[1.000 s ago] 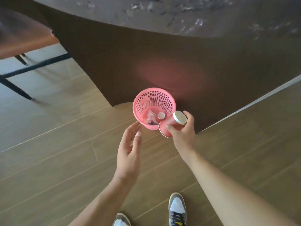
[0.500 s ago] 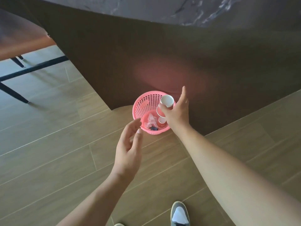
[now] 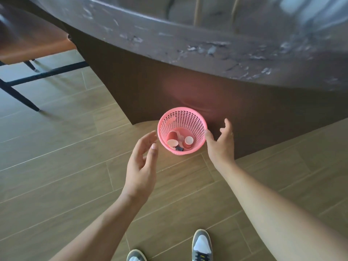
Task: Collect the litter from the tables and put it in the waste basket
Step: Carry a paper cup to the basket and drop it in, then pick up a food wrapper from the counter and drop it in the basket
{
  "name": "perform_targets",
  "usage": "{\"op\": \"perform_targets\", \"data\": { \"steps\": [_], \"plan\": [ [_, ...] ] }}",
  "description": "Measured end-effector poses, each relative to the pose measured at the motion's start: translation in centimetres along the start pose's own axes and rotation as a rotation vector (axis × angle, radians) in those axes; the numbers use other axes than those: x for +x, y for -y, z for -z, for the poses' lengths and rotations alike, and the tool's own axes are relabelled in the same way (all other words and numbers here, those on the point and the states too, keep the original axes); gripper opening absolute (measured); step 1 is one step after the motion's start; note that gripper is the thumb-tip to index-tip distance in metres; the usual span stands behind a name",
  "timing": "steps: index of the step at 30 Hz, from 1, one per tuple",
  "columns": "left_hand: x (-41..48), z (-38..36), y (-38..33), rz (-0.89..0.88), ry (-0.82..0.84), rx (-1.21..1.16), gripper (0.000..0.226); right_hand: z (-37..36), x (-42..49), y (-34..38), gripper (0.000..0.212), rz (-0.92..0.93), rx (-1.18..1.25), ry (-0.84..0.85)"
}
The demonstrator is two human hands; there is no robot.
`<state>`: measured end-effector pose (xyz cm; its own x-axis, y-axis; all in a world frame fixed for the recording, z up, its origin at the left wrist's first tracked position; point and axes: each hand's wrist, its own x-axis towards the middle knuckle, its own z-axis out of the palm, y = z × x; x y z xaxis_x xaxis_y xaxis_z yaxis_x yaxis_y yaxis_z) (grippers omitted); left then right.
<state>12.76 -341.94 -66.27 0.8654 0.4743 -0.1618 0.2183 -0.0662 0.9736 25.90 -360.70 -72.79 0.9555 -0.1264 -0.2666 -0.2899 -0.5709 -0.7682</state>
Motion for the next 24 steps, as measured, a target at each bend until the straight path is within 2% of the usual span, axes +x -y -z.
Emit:
{"op": "perform_targets", "data": {
  "steps": [4,8,14,19,24],
  "plan": [
    [-0.1,0.5,-1.6,0.007,-0.022,0.010,0.030,0.6,-0.8,0.6,0.063,0.037,0.050,0.033],
    [-0.3,1.2,-3.4,0.015,-0.060,0.014,0.029,1.3,-2.9,3.0,0.029,0.084,0.167,0.110],
    [-2.1,2.1,-7.2,0.011,-0.121,-0.019,0.031,3.3,-8.5,9.3,0.017,0.141,0.369,0.204],
    [-5.1,3.7,-11.8,-0.006,-0.185,-0.080,0.034,6.2,-13.6,15.3,0.022,0.179,0.397,0.377],
    [-8.2,6.9,-16.9,-0.026,-0.278,-0.119,0.038,9.4,-18.1,20.9,0.046,0.258,0.447,0.462]
  ]
}}
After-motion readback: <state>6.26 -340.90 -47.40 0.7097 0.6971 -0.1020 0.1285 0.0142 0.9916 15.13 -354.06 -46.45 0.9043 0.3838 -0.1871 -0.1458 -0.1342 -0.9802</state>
